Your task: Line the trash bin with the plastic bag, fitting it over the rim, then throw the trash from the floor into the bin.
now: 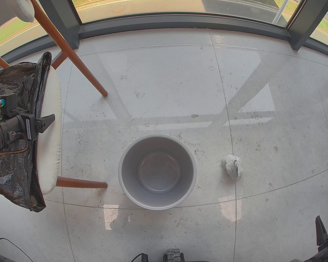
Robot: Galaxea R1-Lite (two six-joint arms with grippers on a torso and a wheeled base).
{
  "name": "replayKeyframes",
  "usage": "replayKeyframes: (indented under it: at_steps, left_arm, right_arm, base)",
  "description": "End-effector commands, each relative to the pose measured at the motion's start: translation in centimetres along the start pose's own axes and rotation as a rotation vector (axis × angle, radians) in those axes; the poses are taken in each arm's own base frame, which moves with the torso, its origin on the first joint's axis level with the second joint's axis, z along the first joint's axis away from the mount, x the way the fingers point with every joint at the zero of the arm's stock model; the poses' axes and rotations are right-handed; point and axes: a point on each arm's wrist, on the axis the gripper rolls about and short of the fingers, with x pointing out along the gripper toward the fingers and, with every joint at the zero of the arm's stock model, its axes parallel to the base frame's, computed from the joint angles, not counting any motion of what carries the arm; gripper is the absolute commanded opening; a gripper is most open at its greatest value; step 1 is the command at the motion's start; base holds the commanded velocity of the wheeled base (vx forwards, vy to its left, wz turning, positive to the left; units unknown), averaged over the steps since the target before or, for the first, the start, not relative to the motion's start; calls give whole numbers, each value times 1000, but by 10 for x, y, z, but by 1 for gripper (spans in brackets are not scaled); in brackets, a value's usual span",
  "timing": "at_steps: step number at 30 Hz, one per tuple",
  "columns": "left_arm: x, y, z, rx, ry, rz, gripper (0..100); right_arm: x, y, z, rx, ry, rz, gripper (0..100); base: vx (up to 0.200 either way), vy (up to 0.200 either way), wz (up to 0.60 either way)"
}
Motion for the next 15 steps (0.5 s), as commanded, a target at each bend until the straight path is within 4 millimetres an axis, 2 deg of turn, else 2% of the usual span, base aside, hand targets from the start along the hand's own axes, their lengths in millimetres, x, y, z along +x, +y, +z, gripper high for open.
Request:
replayKeyframes:
  at_steps: [1, 15]
  left_arm:
    - [0, 0, -3, -1, 10, 0, 100]
    - [0, 1, -10, -5, 36, 8, 100]
  right_arm:
    - [0, 0, -5, 0, 7, 0, 100]
    - [0, 0, -5, 0, 5, 2, 100]
  base:
    - [0, 0, 0]
    - [0, 0, 0]
